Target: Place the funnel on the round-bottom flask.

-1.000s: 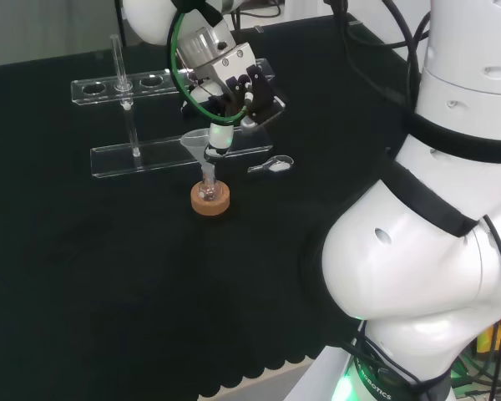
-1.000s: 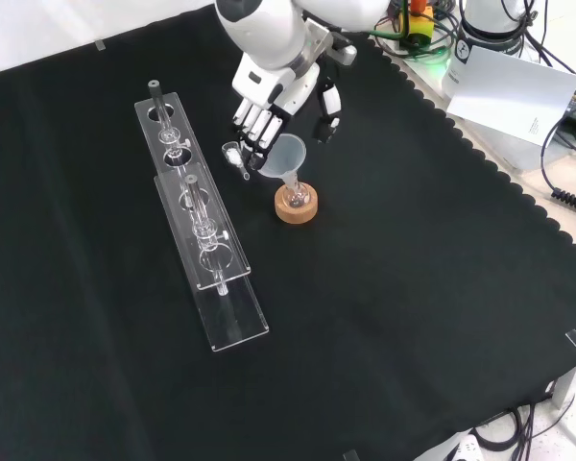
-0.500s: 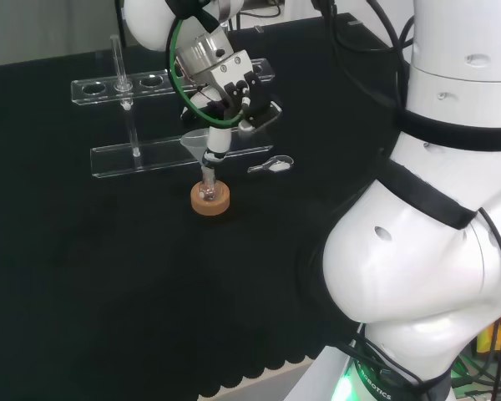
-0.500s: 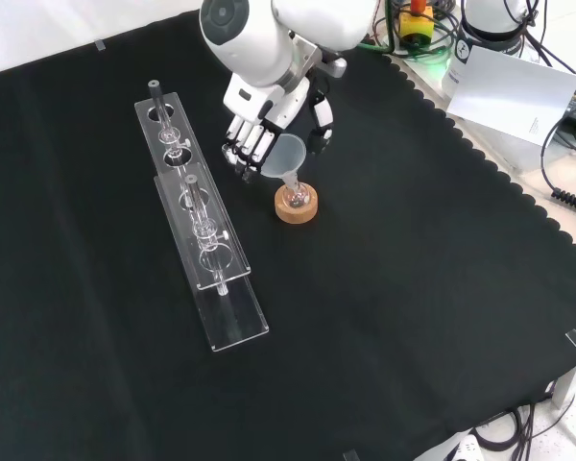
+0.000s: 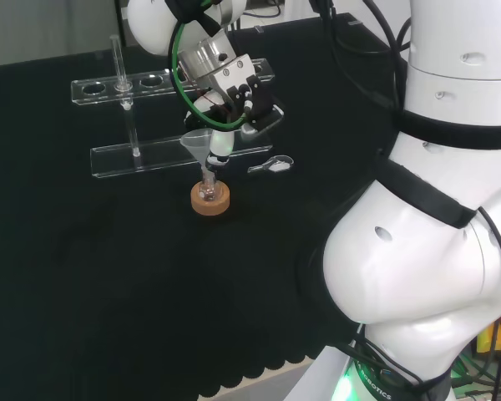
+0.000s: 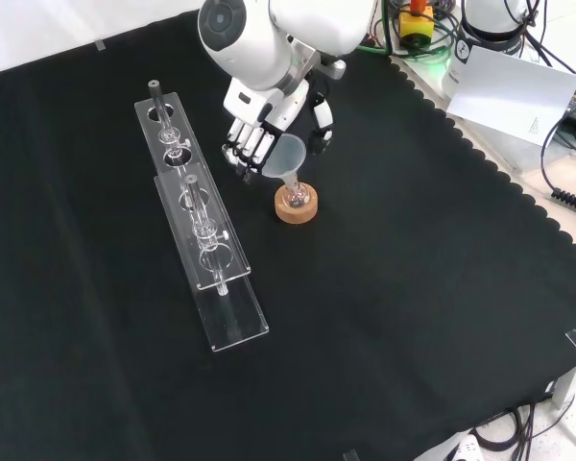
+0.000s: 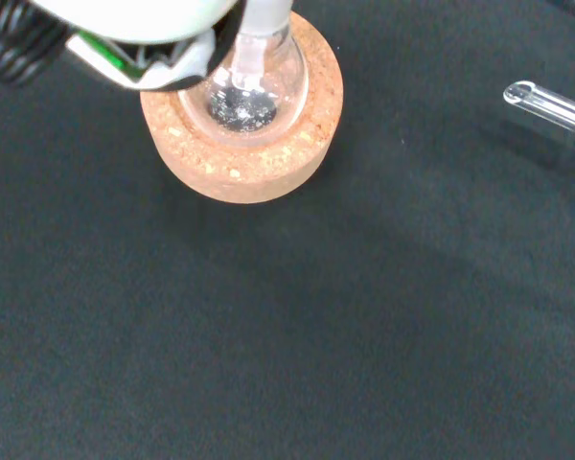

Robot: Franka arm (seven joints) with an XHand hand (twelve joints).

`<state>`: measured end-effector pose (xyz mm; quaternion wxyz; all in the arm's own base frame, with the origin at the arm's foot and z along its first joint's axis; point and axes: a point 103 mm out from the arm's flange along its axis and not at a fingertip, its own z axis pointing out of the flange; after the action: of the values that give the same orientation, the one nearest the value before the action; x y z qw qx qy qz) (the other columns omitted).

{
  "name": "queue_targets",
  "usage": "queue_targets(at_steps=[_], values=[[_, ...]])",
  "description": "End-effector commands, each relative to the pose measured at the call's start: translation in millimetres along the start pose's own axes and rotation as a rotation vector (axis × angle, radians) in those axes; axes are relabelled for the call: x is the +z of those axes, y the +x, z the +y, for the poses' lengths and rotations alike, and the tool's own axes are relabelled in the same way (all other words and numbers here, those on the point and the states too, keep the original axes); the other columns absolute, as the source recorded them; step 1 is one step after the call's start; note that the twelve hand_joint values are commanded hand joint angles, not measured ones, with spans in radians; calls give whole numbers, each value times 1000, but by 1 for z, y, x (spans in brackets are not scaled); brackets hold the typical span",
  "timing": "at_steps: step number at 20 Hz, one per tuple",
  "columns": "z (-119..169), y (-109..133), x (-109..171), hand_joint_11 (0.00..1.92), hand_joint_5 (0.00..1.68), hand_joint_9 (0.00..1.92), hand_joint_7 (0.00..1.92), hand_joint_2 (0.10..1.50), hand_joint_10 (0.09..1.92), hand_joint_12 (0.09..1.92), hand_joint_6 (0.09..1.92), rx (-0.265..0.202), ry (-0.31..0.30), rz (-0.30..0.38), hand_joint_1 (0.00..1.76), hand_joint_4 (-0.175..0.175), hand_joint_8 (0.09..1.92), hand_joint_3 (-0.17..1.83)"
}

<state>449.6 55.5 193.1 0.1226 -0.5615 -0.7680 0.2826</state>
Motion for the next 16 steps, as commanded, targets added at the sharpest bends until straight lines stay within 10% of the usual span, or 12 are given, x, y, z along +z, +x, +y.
queue_targets(at_steps=[1, 16], values=[[-3, 0, 1, 81, 84, 154, 0, 559, 733, 1424, 87, 2, -5, 3, 861, -69, 373, 718], [-18, 4, 3, 77, 92, 158, 0, 562, 739, 1426, 87, 5, -15, 8, 858, -68, 375, 714]])
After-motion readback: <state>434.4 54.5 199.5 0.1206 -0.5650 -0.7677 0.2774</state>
